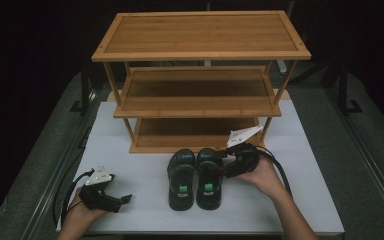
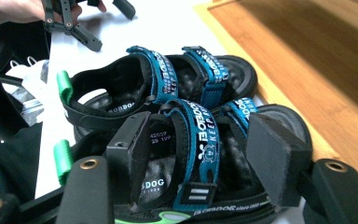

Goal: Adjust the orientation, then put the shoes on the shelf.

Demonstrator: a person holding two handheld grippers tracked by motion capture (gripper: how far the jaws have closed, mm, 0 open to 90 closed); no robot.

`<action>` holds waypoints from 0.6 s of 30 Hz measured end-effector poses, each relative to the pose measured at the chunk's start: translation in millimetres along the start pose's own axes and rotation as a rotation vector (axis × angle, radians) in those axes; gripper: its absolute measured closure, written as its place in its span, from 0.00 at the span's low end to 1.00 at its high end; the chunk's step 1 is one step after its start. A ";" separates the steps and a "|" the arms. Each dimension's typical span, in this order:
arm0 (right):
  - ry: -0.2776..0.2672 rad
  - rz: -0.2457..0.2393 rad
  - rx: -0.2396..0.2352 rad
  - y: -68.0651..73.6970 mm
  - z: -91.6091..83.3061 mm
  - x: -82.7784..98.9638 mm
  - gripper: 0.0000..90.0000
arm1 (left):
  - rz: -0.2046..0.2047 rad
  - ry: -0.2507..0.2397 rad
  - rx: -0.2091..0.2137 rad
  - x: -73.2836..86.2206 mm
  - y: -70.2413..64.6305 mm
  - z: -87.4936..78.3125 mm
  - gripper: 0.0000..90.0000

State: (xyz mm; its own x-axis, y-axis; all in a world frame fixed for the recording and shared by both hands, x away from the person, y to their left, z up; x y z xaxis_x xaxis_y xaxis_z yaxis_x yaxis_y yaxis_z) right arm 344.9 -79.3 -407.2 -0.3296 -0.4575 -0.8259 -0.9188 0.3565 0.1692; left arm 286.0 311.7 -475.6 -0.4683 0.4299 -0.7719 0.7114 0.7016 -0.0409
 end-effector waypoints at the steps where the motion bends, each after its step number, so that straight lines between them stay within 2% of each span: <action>1: -0.003 0.001 0.005 0.8 -2.0 -0.1 0.44 | 0.000 -0.010 0.005 -2.9 -0.7 -1.6 0.06; 4: 0.001 0.002 0.024 2.0 -6.7 1.5 0.43 | 0.013 -0.022 0.010 -11.0 -4.5 -3.5 0.06; 9: 0.000 0.008 0.041 2.8 -12.9 6.0 0.42 | 0.053 -0.026 0.044 -29.3 -17.8 -0.6 0.06; 13: -0.013 0.012 0.052 3.2 -16.3 7.7 0.42 | 0.076 -0.045 0.099 -49.3 -30.7 4.6 0.06; 16: -0.017 0.008 0.054 4.3 -16.8 8.8 0.42 | 0.111 -0.051 0.118 -64.8 -37.8 7.3 0.06; 18: -0.016 0.005 0.058 4.5 -16.3 9.6 0.42 | 0.117 -0.067 0.139 -75.2 -41.3 8.9 0.06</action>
State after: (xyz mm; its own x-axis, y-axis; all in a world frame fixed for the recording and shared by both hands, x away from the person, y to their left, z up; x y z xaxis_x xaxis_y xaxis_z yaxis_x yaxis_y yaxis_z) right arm 334.1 -95.4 -405.6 -0.3305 -0.4425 -0.8336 -0.9028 0.4057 0.1426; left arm 296.5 245.4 -421.5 -0.3452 0.4618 -0.8171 0.8268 0.5616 -0.0319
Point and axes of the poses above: each handheld gripper's, and its own axes: z roughly forward along the jaws, x roughly out of its underside, y roughly to its left, the point moved 4 cm from there along z, roughly forward along the jaws, and after that the axes turned 4 degrees about -y, right-handed, at the moved point
